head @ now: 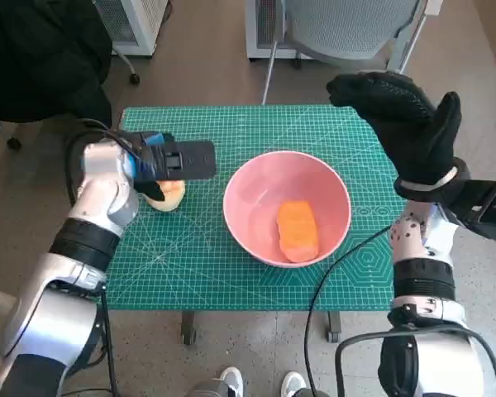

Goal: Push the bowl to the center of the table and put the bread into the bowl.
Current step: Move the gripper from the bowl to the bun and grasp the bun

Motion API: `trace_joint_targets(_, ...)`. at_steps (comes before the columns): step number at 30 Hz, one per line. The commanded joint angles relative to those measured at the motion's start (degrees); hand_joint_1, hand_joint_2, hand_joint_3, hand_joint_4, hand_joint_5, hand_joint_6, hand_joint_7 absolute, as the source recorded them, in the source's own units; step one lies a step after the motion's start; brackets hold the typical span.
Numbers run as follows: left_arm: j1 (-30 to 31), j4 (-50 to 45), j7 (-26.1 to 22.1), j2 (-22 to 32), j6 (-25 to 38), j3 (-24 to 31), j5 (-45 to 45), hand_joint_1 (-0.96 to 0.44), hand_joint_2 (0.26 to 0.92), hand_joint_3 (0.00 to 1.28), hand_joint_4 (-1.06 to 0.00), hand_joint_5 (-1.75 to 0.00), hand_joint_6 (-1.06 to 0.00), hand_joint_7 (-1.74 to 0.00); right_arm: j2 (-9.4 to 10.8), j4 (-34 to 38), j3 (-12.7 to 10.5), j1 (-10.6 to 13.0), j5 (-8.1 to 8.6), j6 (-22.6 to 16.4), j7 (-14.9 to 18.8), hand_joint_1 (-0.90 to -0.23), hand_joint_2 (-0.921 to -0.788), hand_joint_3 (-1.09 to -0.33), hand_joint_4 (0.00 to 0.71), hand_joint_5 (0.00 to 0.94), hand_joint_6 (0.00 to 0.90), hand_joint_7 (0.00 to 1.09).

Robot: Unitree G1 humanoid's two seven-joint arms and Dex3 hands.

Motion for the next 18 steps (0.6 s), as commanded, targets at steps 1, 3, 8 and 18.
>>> trace_joint_targets(1,-2.34,4.15,0.54,-0.82,-1.22,-0.72,-1.06,-0.29,0.697,0.01,-0.11,-1.75,-0.14,0.00,-0.49,-0.79,0.36,1.88,-0.65,0.71,-0.60,-0.674,-0.921,-0.702,0.175,0.001,0.258,0.01)
trace_joint_targets(3,-2.73,5.77,0.65,-1.29,-1.43,-0.82,-1.54,-0.29,0.697,0.01,-0.09,-1.75,-0.14,0.00,-0.49,-1.14,0.49,2.08,-0.75,0.67,-0.89,-0.675,-0.921,-0.702,0.178,0.002,0.258,0.01)
trace_joint_targets(8,-3.60,9.27,0.87,-2.51,-1.67,-1.16,-2.53,-0.29,0.699,0.01,-0.07,-1.75,-0.14,0.00,-0.48,-1.76,0.82,2.45,-0.88,0.51,-1.29,-0.676,-0.921,-0.701,0.181,0.003,0.258,0.01)
trace_joint_targets(18,-4.46,13.13,0.33,-3.96,-0.88,-1.79,-3.27,-0.29,0.704,0.00,-0.07,-1.07,-0.12,0.00,-0.57,-2.05,1.27,2.72,-0.82,0.63,-1.82,-0.675,-0.921,-0.699,0.181,0.002,0.256,0.00)
